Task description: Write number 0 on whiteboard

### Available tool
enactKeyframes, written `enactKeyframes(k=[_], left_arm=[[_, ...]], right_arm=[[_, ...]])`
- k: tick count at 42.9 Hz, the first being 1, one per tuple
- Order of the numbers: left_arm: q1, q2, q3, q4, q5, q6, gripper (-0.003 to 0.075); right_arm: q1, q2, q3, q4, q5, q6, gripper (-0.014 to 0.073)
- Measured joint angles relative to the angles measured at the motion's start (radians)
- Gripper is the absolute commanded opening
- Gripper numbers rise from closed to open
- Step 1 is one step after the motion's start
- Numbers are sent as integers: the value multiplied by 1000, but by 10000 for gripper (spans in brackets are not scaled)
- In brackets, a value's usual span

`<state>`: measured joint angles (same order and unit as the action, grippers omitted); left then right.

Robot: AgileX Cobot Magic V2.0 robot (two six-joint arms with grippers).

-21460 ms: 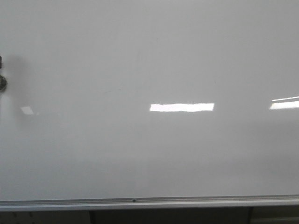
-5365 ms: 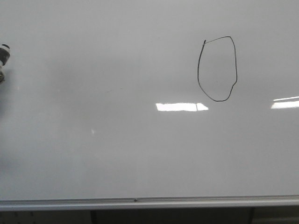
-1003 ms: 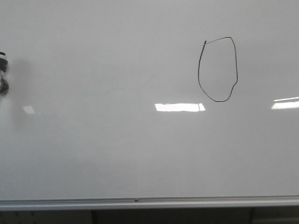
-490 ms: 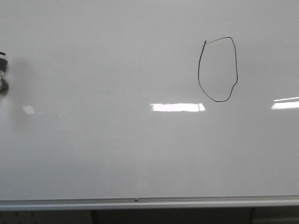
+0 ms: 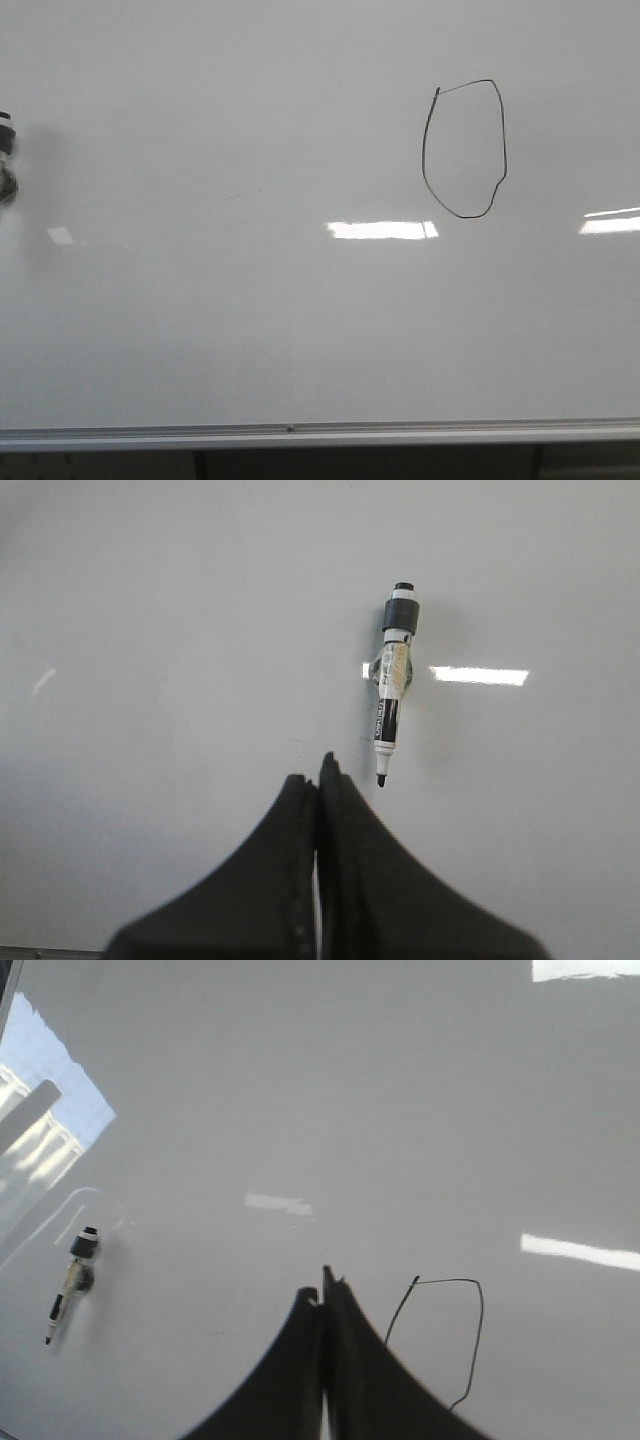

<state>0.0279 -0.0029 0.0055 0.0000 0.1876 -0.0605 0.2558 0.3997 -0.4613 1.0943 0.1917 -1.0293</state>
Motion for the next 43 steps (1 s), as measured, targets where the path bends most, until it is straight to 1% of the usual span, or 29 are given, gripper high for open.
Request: enactKeyframes(k=[2,5,8,11,16,20,24,28,33,37,43], left_arm=[[0,0,0,0,0,0,-20],[0,0,0,0,0,0,-20],[0,0,0,0,0,0,-20],[0,0,0,0,0,0,-20],[0,0,0,0,0,0,-20],[0,0,0,0,0,0,-20],[0,0,0,0,0,0,-20],[0,0,0,0,0,0,-20],[0,0,0,0,0,0,-20],[0,0,0,0,0,0,-20],[0,0,0,0,0,0,-20]], right_arm=[[0,-13,0,-55,2,20,-69],[0,-38,6,-166,11,86,-69],[0,-70,27,-297,13,197,-69],[-8,-103,69,-427,0,335,-69],[-61,-152,169,-627,-74,585,-69],[-115,-194,260,-761,-114,737,-69],[-162,-247,343,-871,-120,839,-69],[-193,-300,419,-932,-116,898,-69],[-223,-356,483,-962,-100,930,-69],[-239,-399,488,-967,-69,939,-69],[-245,-410,488,-969,-19,943,-69]])
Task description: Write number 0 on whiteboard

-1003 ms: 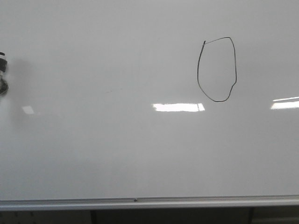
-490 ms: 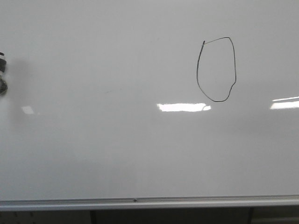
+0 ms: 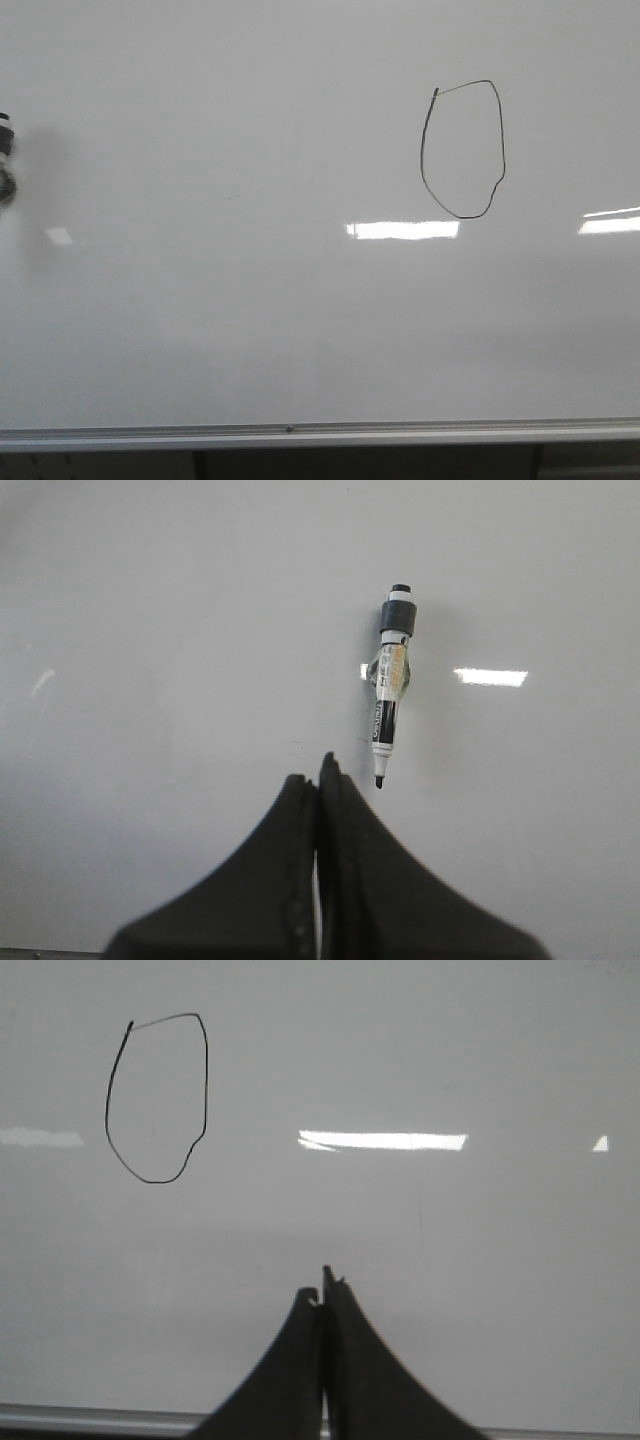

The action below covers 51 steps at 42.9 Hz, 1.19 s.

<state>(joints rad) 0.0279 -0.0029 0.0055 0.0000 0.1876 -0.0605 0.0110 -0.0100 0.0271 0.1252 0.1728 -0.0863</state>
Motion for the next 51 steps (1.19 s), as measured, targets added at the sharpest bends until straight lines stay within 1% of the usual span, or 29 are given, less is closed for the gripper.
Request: enactKeyframes(k=[7,51], left_arm=[[0,0,0,0,0,0,-20],[0,0,0,0,0,0,-20]], right_arm=[[-2,0,0,0,23,0,-69],[-2,0,0,0,23,2,-69]])
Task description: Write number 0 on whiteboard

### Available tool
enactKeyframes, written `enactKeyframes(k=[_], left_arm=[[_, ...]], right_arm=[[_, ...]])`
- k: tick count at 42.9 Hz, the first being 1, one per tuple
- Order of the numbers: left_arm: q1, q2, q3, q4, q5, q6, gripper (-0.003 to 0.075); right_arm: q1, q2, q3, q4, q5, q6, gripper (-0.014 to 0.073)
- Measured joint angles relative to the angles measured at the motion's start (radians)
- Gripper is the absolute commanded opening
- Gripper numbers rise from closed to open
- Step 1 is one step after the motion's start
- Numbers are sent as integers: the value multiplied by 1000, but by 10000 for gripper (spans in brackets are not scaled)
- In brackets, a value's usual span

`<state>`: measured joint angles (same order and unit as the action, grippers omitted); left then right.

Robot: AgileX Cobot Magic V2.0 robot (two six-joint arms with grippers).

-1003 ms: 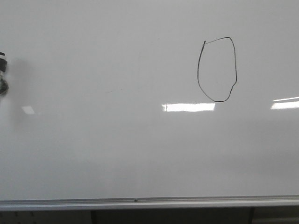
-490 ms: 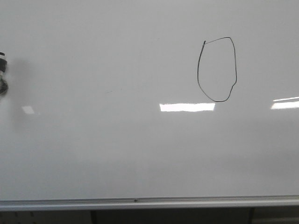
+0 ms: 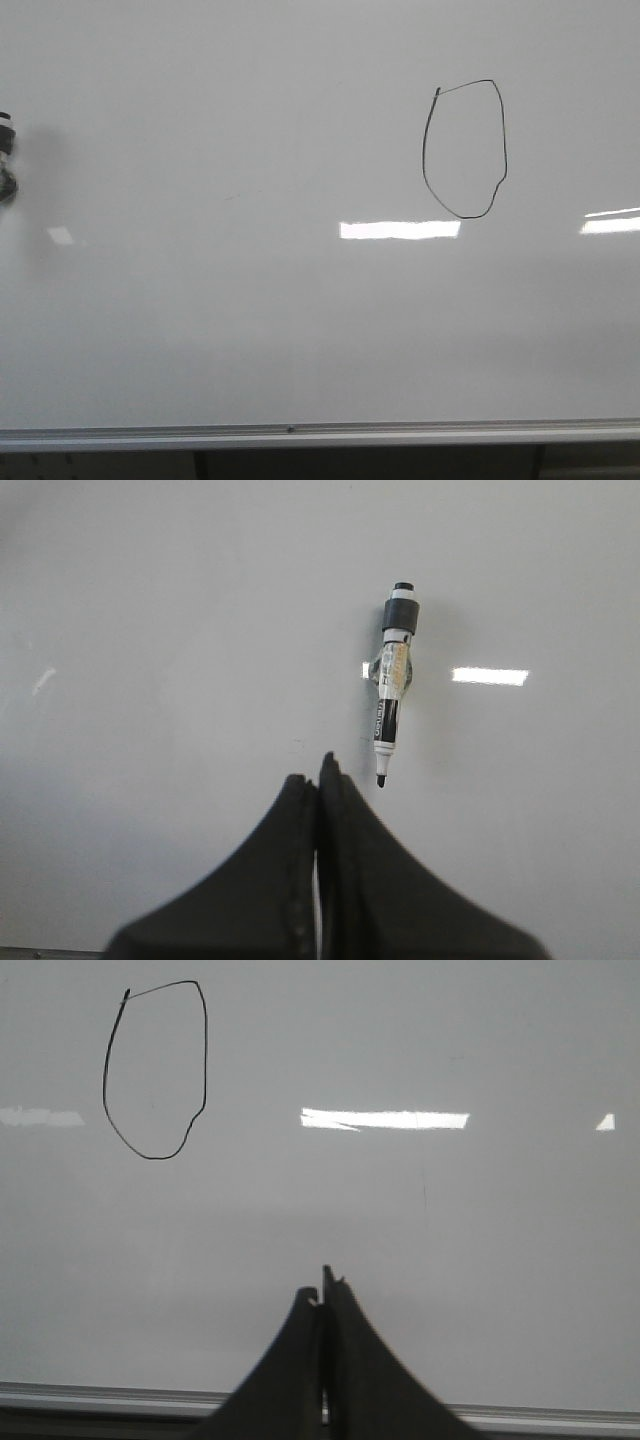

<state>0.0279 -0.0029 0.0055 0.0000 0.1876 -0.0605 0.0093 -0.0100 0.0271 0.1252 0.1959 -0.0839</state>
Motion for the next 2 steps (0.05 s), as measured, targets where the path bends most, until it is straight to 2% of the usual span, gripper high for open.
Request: enactKeyframes(k=[2], left_arm=[[0,0,0,0,0,0,-20]], right_arm=[[0,0,0,0,0,0,-69]])
